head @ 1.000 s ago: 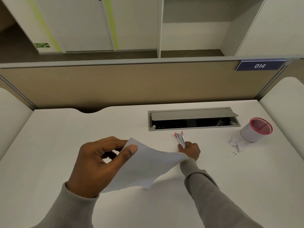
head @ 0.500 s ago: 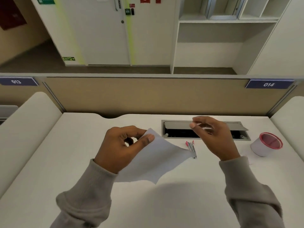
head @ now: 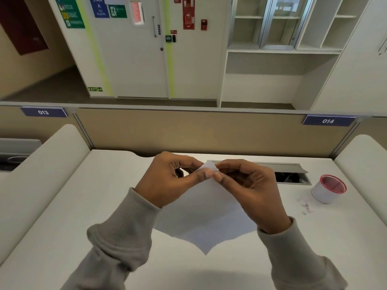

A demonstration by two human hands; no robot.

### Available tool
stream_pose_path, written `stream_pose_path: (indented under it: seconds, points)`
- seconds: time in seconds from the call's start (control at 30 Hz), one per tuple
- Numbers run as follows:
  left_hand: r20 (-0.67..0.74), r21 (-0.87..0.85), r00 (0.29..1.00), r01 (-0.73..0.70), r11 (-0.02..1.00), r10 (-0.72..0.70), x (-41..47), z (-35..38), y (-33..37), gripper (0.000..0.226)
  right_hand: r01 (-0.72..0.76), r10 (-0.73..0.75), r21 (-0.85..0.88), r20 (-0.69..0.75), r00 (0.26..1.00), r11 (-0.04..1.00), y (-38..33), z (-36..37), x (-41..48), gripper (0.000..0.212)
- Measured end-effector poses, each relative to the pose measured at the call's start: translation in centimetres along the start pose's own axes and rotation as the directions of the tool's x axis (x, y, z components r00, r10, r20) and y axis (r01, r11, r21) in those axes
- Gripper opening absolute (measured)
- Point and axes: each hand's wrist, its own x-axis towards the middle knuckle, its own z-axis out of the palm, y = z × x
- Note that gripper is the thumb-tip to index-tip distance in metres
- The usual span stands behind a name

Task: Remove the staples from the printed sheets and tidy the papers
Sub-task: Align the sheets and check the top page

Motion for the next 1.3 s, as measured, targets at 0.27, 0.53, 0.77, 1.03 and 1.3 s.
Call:
stream_pose_path:
  seconds: [0.27,0.53,0.77,1.03,1.3]
  points:
    - [-0.027,0.04,0.999,-0.02,0.999,0.021,-2.2,-0.2,0.9,0.02,-0.078,0.086,0.076,-0.109,0.99,0.994,-1.7,0.7,-2.6,0.014]
    - [-0.069,0.145,0.985,-0.147,0.978,0.158,-3.1,0.2,2.3,0.014,-0.091,0.1,0.079,-0.111,0.989,0.993,-2.6,1.4,-3.6,0.013]
    - [-0.108,0.227,0.969,-0.193,0.955,0.222,-3.8,0.8,2.7,0.016,-0.17,0.181,0.122,-0.081,0.98,0.978,-3.0,1.5,-4.2,0.018]
    - [-0.14,0.259,0.967,-0.173,0.95,0.214,-3.9,1.4,3.3,0.011,-0.204,0.216,0.16,-0.061,0.975,0.966,-3.1,1.1,-4.3,0.019]
    - [-0.109,0.207,0.981,-0.135,0.969,0.16,-3.7,1.4,3.5,0.012,-0.208,0.214,0.126,-0.036,0.976,0.97,-2.8,0.6,-4.1,0.021]
